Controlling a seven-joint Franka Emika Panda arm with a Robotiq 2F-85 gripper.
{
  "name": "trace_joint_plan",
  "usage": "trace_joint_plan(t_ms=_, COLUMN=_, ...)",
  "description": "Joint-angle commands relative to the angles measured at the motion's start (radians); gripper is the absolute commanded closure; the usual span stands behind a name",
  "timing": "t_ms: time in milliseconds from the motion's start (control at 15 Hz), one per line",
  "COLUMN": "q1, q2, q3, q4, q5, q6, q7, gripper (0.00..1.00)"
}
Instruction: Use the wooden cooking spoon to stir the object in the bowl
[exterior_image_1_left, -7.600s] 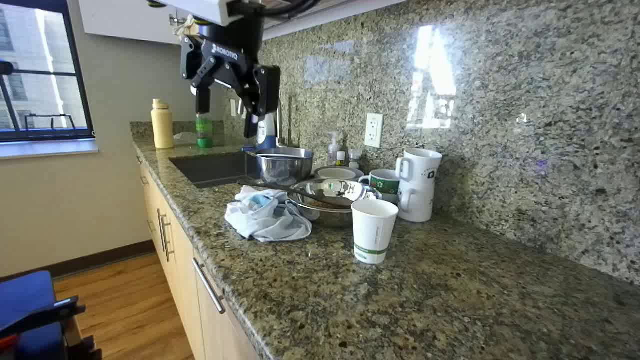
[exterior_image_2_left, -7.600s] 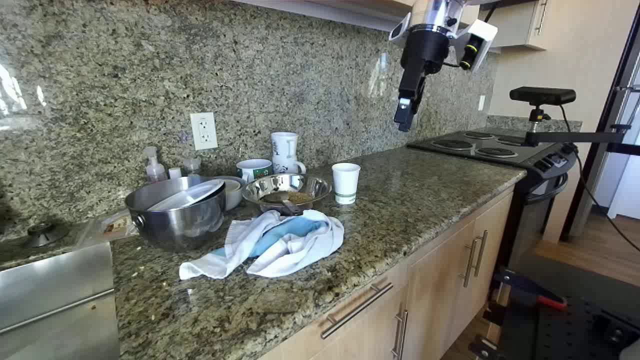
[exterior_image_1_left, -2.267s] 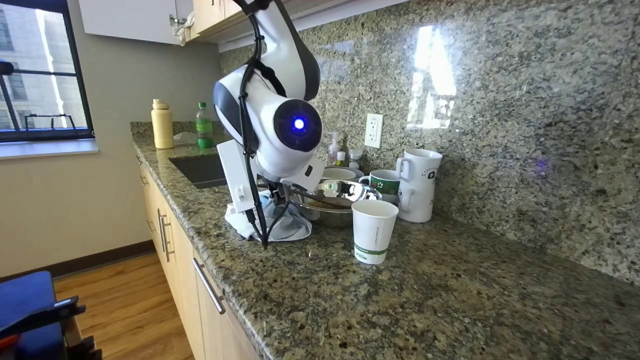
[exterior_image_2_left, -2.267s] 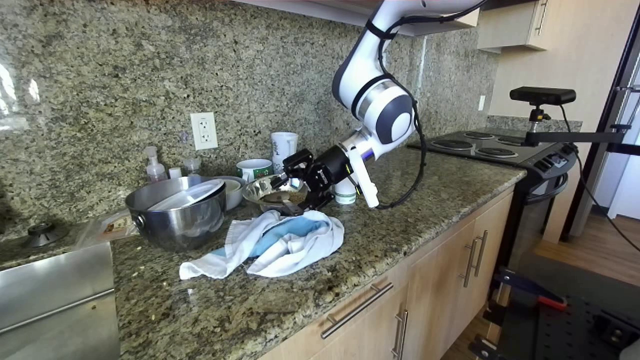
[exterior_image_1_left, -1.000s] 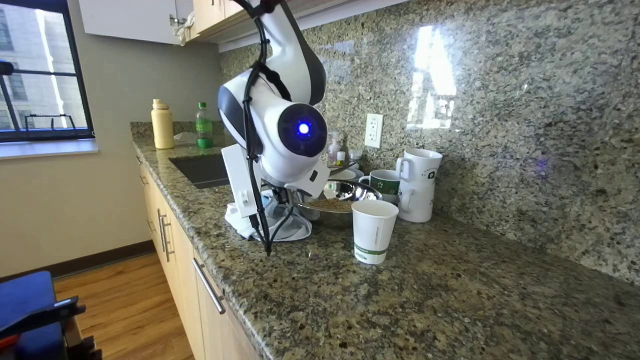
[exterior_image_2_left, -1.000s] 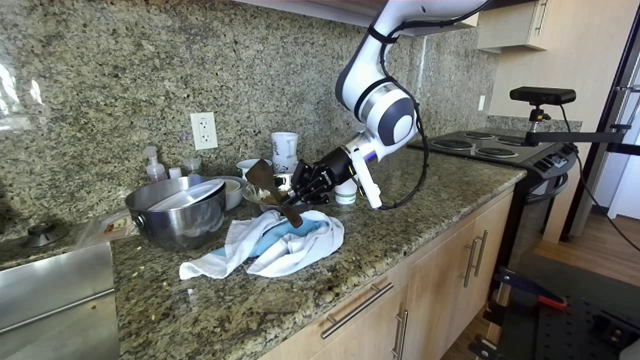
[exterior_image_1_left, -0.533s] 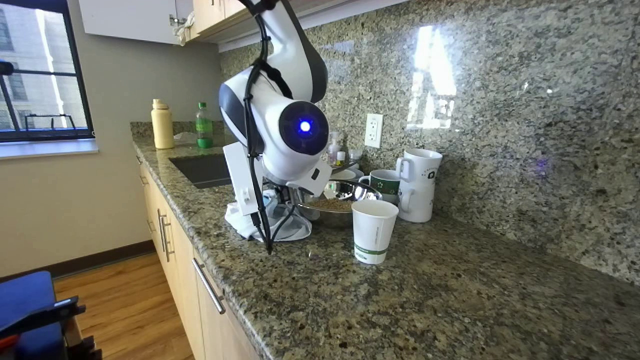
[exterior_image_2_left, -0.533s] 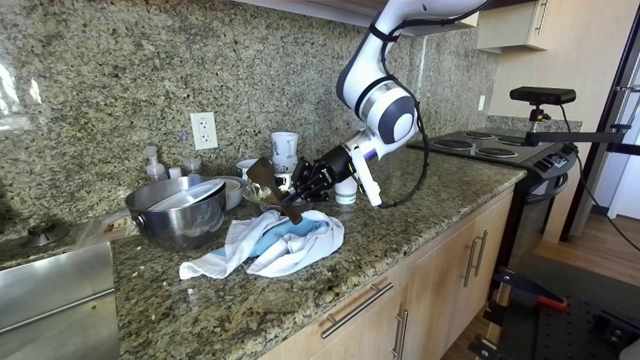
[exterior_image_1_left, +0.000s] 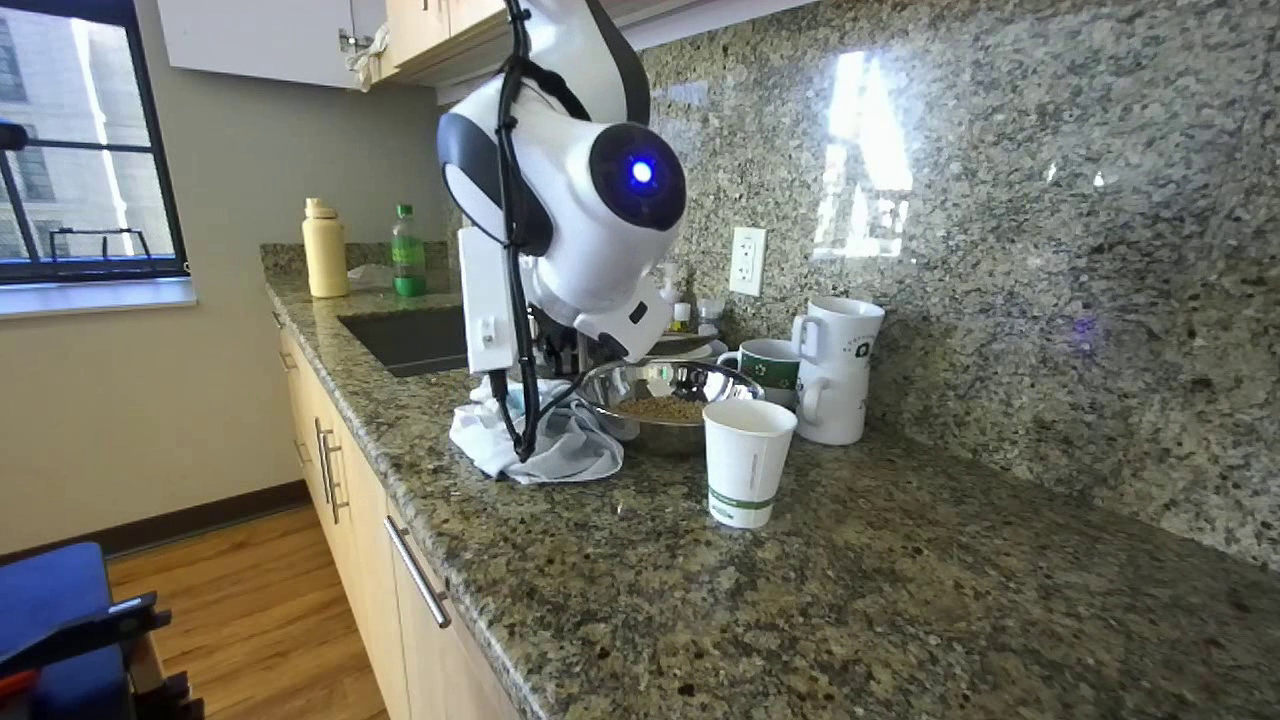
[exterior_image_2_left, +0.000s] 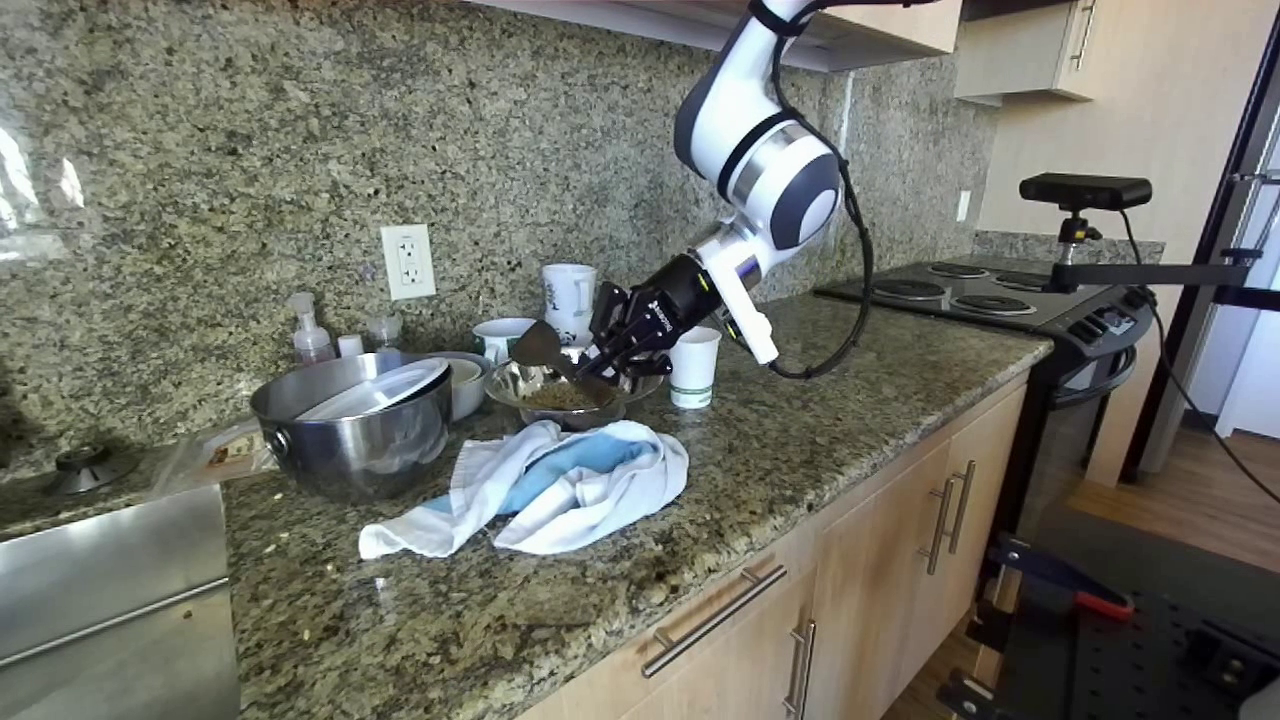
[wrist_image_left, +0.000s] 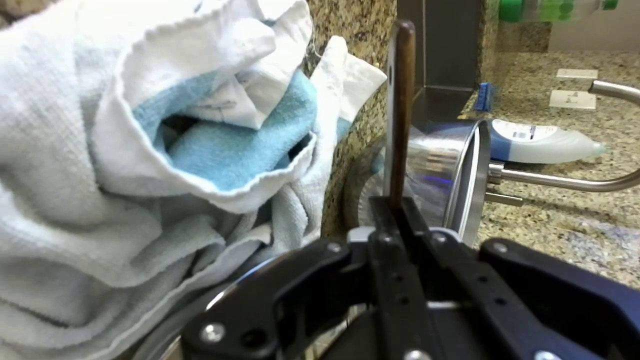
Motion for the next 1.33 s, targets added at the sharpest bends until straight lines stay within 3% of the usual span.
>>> trace_joint_plan(t_ms=0, q1=0.003, q2=-0.077, q3=0.012, q4=-0.045, q5=-0.099, q6=-0.008, q7=0.156, gripper=0.98)
trace_joint_plan(t_ms=267, q1=-0.002, q2=-0.105, q3=0.022, q4=-0.062, q5=-0.135, q6=0.023, q7=0.229, gripper=0.98)
trace_joint_plan(t_ms=600, q1=-0.019, q2=-0.099, q3=0.024, q4=-0.060, q5=-0.081, q6=0.031, q7=0.187, gripper=0.98)
trace_joint_plan(t_ms=1267, q1=-0.023, q2=-0.062, q3=0.023, q4=-0.033, q5=-0.108, q6=0.018, q7=0.191, gripper=0.93)
